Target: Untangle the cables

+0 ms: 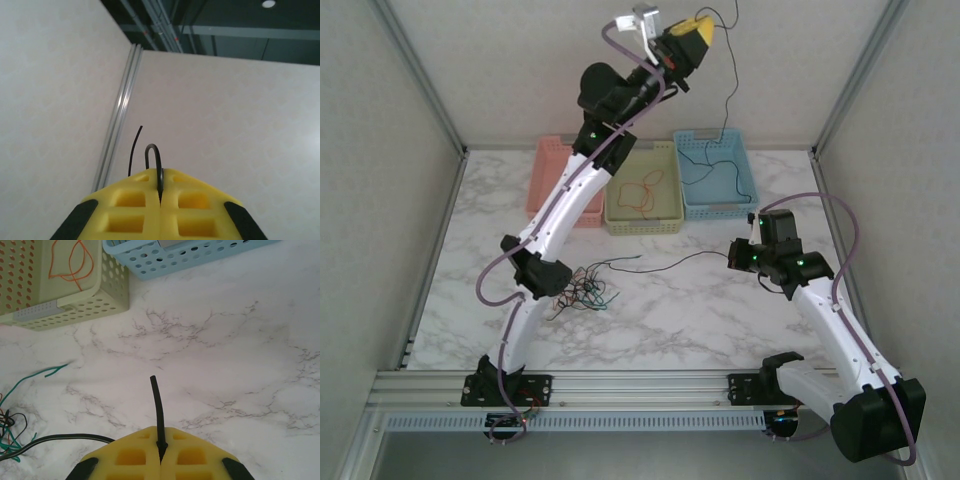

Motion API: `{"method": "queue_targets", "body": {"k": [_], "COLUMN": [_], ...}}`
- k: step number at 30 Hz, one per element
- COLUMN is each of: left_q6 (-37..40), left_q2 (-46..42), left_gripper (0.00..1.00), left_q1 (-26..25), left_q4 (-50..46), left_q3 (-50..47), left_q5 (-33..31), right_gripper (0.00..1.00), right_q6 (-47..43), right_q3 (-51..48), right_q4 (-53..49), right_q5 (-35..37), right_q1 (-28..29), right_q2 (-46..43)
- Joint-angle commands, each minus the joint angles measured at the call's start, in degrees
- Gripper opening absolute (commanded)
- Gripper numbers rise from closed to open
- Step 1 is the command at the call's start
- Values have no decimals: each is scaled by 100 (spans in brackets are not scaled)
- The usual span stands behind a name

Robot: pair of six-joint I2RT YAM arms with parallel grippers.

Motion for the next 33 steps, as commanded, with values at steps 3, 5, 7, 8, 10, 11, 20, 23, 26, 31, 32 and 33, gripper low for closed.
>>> {"method": "queue_targets", "body": {"k": [3,5,7,8,10,11,20,23,26,31,32,33], "left_q6": [144,149,166,213,250,221,156,604,590,643,675,697], "left_q2": [51,190,365,462,667,764,939,714,556,560,594,626], "left_gripper": [0,0,0,0,0,0,0,0,0,0,0,0], "left_q1": [-38,-29,-27,-12,39,81,139,-6,-26,-54,-53,-53], "left_q4": [262,335,424,468,529,559,543,524,520,743,770,793], "left_q3": [128,129,128,128,129,128,362,357,357,357,357,362], "left_q5": [87,20,-80,-135,-201,-255,-568,-522,-396,-443,-462,-490], "right_gripper": [0,0,0,0,0,0,0,0,0,0,0,0], "right_q6": [35,21,12,17,18,17,4,15,17,13,15,15], "right_q3": [-112,-107,-99,-91,-112,-120,-129,-148,-150,-144,-146,-150], "right_q4": [11,11,-5,-11,3,10,37,77,77,72,73,86], "right_q5": [-59,-56,-15,-12,-34,-38,-31,-38,-39,-37,-35,-46], "right_q1": [-34,-34,-33,-29,-33,-33,-29,-34,-34,-29,-32,-34], "right_q2": [-61,-51,-42,-43,-42,-43,101,140,167,156,157,161]}}
